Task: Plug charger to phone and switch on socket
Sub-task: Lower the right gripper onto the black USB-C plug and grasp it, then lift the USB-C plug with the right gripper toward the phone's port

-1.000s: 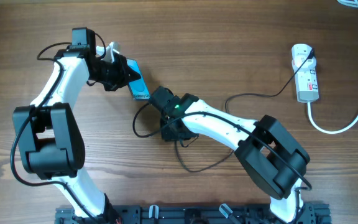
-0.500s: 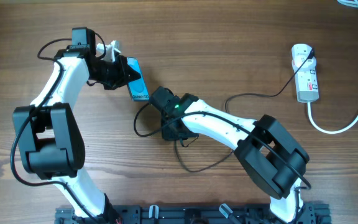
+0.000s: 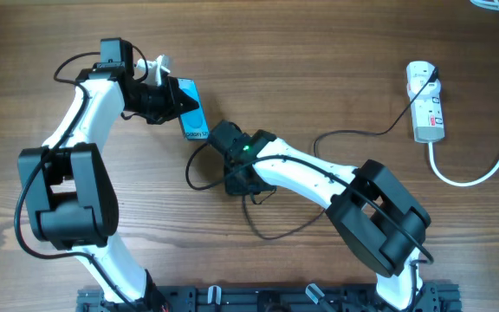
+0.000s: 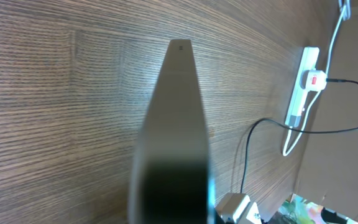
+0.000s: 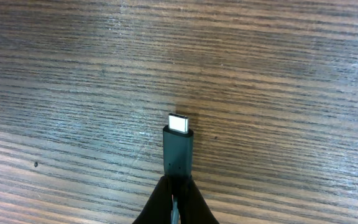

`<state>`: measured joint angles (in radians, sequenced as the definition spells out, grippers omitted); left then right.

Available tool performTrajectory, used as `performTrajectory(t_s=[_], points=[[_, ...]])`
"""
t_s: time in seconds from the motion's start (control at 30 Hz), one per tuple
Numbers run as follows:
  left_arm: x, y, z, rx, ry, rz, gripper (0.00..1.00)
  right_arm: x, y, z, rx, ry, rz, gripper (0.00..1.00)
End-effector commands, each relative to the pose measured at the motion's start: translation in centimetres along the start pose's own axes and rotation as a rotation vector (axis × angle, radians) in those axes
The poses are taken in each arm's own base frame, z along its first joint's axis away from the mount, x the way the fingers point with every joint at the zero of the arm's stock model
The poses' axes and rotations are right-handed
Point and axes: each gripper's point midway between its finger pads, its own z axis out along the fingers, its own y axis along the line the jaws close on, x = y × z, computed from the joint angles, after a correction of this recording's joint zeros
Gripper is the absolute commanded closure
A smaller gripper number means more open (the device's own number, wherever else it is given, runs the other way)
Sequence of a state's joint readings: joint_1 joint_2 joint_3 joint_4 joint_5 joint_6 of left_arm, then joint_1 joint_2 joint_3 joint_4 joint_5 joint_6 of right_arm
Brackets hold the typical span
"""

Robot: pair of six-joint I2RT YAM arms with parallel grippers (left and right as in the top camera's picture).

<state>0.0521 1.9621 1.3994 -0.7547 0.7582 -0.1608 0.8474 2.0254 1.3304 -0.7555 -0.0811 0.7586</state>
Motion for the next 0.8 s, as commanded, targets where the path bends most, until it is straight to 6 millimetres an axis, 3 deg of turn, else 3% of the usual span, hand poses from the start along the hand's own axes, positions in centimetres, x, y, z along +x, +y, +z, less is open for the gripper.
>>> performTrajectory(t_s=[0.0,0.1,0.17,0.37,0.6,0.77], points=[[0.0,-0.9,0.0,0.062,0.01,0.028,0.96,0.5,-0.3,1.1,0.013,0.029,-0.029,0.95],[0.2,-1.8,-0.1,0.113,0.023,0.024,0.96,-0.3,0.5,-1.4,-0.056,-0.007,-0.094,0.96],[0.4,-2.6,-0.3,0.167,0.03,0.068,0.96,-0.1,2.2,-3.6,-0.153,-0.014,-0.169,0.96],[1.0,-4.2,-0.8,0.269,0.044,0.138,0.96,4.1,8.1,-9.0,-0.576,0.069,-0.576,0.96],[1.0,-4.4,-0.9,0.285,0.043,0.157,0.96,4.6,10.7,-8.6,-0.821,-0.004,-0.669,0.96],[1.3,-5.3,-1.2,0.341,0.049,0.19,0.96,1.6,11.3,-9.1,-0.875,-0.088,-0.525,0.96]])
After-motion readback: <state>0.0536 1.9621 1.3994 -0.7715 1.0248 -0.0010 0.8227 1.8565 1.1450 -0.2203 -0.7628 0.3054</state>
